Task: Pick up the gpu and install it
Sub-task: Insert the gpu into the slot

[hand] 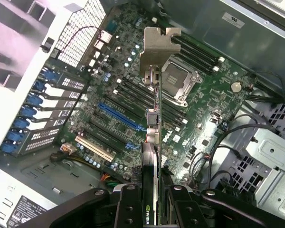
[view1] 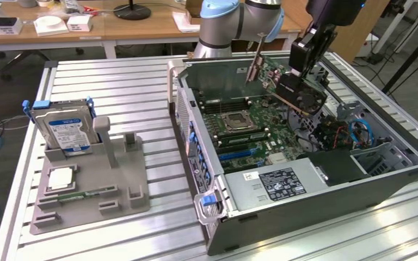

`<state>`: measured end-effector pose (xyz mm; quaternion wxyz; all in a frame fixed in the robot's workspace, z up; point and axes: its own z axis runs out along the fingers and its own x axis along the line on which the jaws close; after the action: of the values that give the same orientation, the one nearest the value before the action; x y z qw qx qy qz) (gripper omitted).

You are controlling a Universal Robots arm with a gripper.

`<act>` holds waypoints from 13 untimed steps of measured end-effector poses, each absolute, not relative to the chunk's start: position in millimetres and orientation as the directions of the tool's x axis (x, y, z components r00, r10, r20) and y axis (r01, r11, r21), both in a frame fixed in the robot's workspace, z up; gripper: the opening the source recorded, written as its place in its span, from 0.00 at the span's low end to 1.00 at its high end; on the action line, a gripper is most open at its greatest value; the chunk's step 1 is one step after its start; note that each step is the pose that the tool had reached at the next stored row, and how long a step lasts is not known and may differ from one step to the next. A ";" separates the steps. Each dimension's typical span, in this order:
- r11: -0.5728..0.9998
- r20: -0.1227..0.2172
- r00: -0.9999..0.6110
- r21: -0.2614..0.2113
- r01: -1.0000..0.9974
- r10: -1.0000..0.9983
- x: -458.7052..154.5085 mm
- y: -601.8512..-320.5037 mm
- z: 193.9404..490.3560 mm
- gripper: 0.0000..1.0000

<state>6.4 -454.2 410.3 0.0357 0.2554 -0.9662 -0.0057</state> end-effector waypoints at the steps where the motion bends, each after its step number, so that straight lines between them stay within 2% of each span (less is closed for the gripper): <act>1: 0.867 0.066 -0.864 0.029 -0.498 -0.499 6.4 -454.2 410.3 0.26; 13: 0.827 0.066 -0.824 0.029 -0.562 -0.562 6.4 -454.2 410.1 0.26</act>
<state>6.4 -454.2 410.1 0.0359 0.2942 -0.9551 -0.0043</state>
